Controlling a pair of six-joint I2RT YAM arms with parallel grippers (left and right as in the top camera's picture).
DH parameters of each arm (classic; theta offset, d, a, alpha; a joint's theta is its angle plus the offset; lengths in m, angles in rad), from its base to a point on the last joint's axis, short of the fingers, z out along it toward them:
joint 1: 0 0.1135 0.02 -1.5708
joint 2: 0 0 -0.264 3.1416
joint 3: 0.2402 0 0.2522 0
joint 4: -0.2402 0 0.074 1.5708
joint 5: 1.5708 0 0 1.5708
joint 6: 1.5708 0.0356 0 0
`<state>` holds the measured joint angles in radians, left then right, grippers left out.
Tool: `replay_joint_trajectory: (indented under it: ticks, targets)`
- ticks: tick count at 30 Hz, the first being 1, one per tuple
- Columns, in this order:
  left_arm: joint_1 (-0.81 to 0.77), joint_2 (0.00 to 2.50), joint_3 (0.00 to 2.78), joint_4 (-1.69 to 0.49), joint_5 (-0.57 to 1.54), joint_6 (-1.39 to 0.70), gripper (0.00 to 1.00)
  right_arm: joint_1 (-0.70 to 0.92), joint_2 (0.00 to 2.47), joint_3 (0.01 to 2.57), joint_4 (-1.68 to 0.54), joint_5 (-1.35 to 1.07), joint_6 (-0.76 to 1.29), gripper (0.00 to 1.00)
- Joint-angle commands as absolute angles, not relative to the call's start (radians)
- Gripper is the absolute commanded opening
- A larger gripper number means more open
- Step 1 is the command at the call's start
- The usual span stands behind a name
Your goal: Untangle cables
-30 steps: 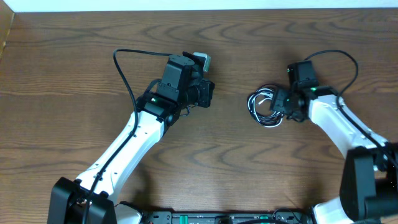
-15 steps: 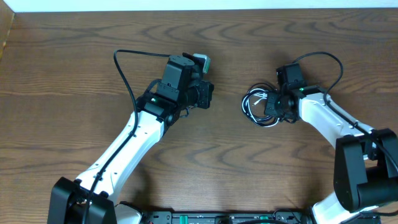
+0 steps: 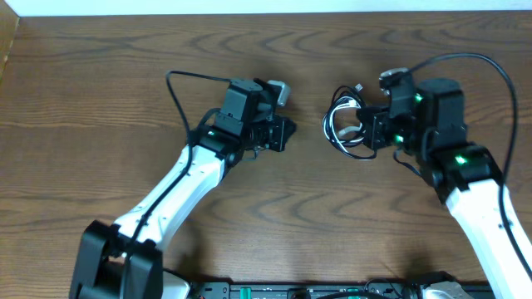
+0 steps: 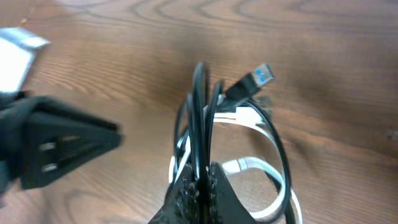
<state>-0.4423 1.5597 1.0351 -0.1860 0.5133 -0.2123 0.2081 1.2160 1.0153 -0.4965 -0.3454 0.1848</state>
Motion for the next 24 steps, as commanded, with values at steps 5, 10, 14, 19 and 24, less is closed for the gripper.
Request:
replay_joint_trajectory:
  ticks: [5,10,14,19,24]
  targets:
    - [-0.508,1.657,1.026,-0.012,0.857,-0.223,0.24,0.193,1.158,1.019,-0.543,-0.377,0.156,0.01]
    - [-0.554,1.679,1.026,0.046,0.883,-0.223,0.26,0.193,1.158,1.019,-0.547,-0.377,0.156,0.01]
    - [-0.579,1.679,1.026,0.084,0.879,-0.223,0.27,0.193,1.158,1.019,-0.551,-0.388,0.156,0.01]
    - [-0.582,1.679,1.026,0.102,0.844,-0.223,0.27,0.193,1.156,1.019,-0.551,-0.422,0.155,0.01]
    - [-0.582,1.68,1.026,0.095,0.786,-0.223,0.27,0.193,1.147,1.019,-0.55,-0.429,0.155,0.01]
